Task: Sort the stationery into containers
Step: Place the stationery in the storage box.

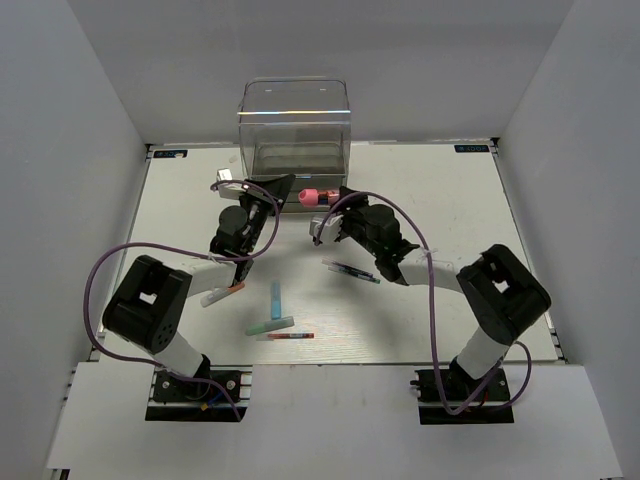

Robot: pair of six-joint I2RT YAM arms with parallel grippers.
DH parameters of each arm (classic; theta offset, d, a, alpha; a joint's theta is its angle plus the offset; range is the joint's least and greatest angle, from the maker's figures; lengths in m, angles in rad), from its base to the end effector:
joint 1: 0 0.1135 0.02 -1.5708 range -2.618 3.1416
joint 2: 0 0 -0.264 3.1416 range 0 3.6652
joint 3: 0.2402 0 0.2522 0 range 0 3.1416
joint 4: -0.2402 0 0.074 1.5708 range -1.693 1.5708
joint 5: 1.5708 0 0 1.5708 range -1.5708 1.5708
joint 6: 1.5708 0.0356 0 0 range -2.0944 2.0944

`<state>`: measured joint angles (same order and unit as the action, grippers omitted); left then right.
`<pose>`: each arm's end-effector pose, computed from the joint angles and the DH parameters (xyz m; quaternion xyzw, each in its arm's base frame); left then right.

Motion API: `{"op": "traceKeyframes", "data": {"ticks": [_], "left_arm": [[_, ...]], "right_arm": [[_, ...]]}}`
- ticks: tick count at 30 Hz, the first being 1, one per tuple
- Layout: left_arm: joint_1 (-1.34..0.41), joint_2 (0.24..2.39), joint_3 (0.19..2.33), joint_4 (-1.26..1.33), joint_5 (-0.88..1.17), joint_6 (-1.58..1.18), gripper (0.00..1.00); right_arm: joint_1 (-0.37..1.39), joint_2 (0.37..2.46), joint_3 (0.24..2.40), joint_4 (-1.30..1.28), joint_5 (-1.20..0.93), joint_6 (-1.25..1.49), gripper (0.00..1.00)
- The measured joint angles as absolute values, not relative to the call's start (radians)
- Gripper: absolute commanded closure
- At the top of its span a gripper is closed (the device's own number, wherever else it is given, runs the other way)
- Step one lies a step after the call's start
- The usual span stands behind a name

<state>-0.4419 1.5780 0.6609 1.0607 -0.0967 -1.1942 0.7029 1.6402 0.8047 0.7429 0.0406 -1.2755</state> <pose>0.2969 -0.1367 0.2352 -0.2741 0.5947 -0.5295 0.5393 0.2727 0.2292 0.2253 -0.6099 0.4174 -0.2046 0.6418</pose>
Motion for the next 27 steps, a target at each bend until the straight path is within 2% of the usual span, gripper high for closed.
{"op": "traceKeyframes", "data": {"ticks": [27], "left_arm": [[-0.443, 1.541, 0.671, 1.024, -0.086, -1.193, 1.00]], "right_arm": [[0.745, 1.882, 0.876, 1.118, 0.155, -1.491, 1.00]]}}
